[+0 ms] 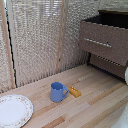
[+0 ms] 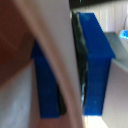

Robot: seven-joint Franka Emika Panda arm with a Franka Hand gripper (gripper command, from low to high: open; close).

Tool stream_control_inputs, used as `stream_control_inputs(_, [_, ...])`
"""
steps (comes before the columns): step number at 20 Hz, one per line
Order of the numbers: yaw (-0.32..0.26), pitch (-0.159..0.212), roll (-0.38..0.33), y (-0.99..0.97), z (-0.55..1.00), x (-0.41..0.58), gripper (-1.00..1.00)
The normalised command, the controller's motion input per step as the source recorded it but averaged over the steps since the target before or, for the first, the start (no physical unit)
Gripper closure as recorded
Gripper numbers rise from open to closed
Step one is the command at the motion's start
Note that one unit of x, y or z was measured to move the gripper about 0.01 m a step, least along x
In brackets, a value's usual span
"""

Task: Propose to navigate your clamp on the clench of the first drawer. Use gentle force to register to the cabinet. Send posterior your swing mandate till over it lurks, a cup of pink essence. Fortify your grip after aiming concentric with the pink cup’s periphery. Manoeuvre the pink towards the cabinet's top. Drop your compression till the cup is resting inside.

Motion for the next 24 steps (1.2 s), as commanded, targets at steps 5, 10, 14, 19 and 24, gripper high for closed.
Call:
stream_control_inputs(5, [0.014,-0.004,0.024,-0.26,-0.33,0.047,1.00])
stream_control_inputs(10, [0.007,0.000,0.063,-0.28,-0.55,0.122,1.00])
stream_control_inputs(14, [0.063,0.000,0.052,-0.76,-0.26,0.000,1.00])
stream_control_inputs(19, [0.045,-0.051,0.136,-0.61,-0.10,-0.037,1.00])
stream_control_inputs(24, [0.017,-0.010,0.058,0.01,0.35,0.023,-1.00])
